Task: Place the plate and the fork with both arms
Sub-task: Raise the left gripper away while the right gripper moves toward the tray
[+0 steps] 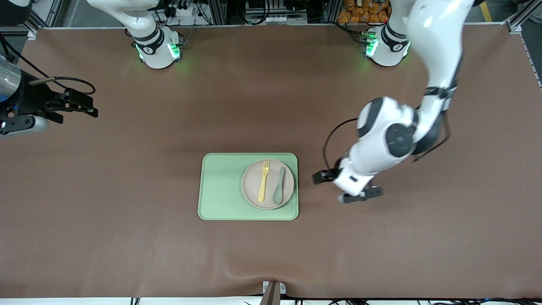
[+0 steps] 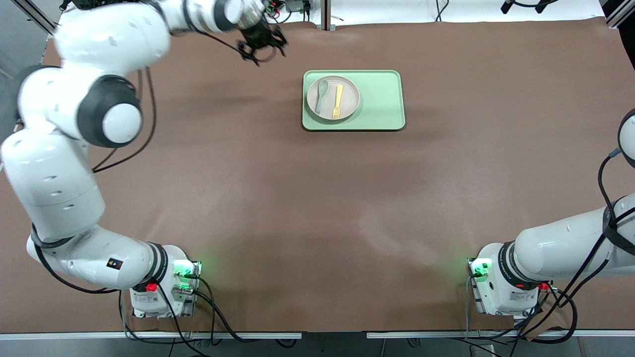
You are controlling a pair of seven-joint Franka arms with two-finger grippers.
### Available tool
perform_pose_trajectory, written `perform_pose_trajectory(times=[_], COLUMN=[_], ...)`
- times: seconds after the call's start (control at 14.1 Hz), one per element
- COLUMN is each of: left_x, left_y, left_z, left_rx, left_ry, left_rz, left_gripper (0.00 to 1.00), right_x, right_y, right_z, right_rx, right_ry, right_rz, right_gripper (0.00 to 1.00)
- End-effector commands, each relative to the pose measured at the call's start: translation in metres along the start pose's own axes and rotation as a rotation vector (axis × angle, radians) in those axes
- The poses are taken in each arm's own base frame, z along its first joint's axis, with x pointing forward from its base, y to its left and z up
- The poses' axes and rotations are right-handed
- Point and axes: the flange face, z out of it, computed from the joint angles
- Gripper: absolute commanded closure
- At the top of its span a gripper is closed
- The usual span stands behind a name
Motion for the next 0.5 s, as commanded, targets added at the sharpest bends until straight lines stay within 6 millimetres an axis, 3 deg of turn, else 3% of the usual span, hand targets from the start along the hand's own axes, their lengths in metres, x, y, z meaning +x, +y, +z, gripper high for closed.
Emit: perform_pose_trajectory(times=[0.0, 0.07, 0.21, 0.43], left_x=[-0.018, -0.024, -0.040, -0.046], left_y=[-0.042, -0.058, -0.079, -0.142], left_z=[-0.082, -0.110, -0.158, -0.220], left_rx=[0.094, 0.140, 0.228, 0.267], left_ry=[-0.014, -0.014, 0.024, 0.029], left_rz=[-0.036, -0.042, -0.015, 0.038], left_gripper=[0.00, 0.00, 0.00, 0.00], right_x=[0.018, 0.024, 0.036, 0.058], right_y=[-0.024, -0.026, -0.051, -0.117], right_z=[0.008, 0.014, 0.024, 0.045], right_rx=[0.017, 0.027, 0.047, 0.049], right_ry=[0.034, 0.039, 0.051, 0.058], right_rz=[-0.040, -0.042, 0.023, 0.072], right_gripper=[0.00, 0.00, 0.00, 0.00])
